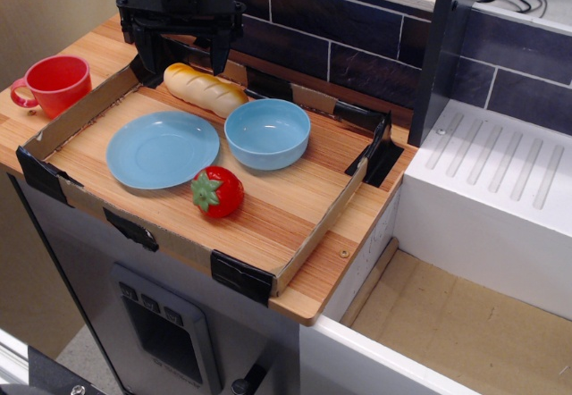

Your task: Put bowl on plate

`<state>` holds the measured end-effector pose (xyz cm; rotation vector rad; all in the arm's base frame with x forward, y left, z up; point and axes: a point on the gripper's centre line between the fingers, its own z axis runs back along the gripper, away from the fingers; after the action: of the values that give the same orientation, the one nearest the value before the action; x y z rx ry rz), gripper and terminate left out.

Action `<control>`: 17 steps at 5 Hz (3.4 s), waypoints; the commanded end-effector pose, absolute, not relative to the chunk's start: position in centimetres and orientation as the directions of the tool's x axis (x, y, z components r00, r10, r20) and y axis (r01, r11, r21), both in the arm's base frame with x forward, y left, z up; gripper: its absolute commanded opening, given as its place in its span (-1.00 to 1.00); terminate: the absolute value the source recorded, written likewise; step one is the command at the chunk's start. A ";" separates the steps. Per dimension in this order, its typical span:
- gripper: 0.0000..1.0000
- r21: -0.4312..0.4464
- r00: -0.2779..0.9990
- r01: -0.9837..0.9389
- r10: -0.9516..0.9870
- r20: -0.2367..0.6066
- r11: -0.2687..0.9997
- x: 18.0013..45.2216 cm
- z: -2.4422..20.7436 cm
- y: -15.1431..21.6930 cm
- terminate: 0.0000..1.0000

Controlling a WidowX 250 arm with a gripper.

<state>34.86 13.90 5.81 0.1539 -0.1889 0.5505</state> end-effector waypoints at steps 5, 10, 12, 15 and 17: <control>1.00 0.022 0.866 -0.472 0.459 0.200 0.881 32.3 5.7 10.7 -1.00; -1.00 0.025 0.861 -0.481 0.466 0.205 0.877 32.7 2.7 8.6 -1.00; -1.00 -0.027 0.864 -0.463 0.458 0.207 0.886 32.8 3.1 8.3 -1.00; -1.00 -0.093 0.824 -0.516 0.523 0.219 0.852 31.8 8.4 12.0 -1.00; -1.00 0.016 0.851 -0.491 0.475 0.225 0.871 29.0 6.6 16.2 -1.00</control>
<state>28.57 15.85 4.99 0.0596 -0.1706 0.5070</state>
